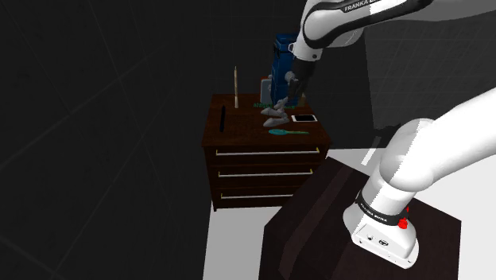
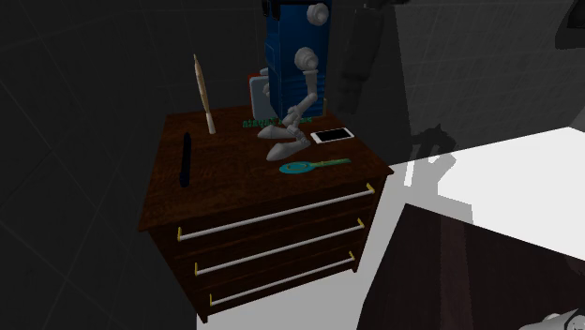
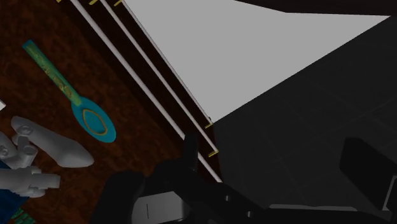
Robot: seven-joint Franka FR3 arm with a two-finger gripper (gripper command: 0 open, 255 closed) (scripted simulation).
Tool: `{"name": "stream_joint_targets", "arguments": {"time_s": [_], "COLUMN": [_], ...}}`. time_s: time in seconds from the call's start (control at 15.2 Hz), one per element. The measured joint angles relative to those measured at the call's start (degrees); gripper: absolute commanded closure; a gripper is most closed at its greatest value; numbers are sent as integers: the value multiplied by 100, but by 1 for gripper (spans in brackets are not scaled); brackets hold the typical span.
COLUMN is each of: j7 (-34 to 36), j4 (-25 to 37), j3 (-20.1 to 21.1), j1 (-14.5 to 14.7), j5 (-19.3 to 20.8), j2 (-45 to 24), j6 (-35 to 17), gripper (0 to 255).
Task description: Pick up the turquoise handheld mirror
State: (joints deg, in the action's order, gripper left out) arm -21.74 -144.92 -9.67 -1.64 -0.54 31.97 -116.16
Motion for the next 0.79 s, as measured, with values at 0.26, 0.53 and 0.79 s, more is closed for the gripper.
{"name": "stream_joint_targets", "arguments": {"time_s": [0.26, 0.53, 0.79], "j7": [-508, -1021, -1629], "j4": [-9, 224, 589], "j3": [-368, -689, -972], "j1": [-57, -61, -31], "j5": [33, -74, -397], "j2": [-710, -1507, -2496], "j6": [-642, -1122, -1629], "gripper": [0, 0, 0]}}
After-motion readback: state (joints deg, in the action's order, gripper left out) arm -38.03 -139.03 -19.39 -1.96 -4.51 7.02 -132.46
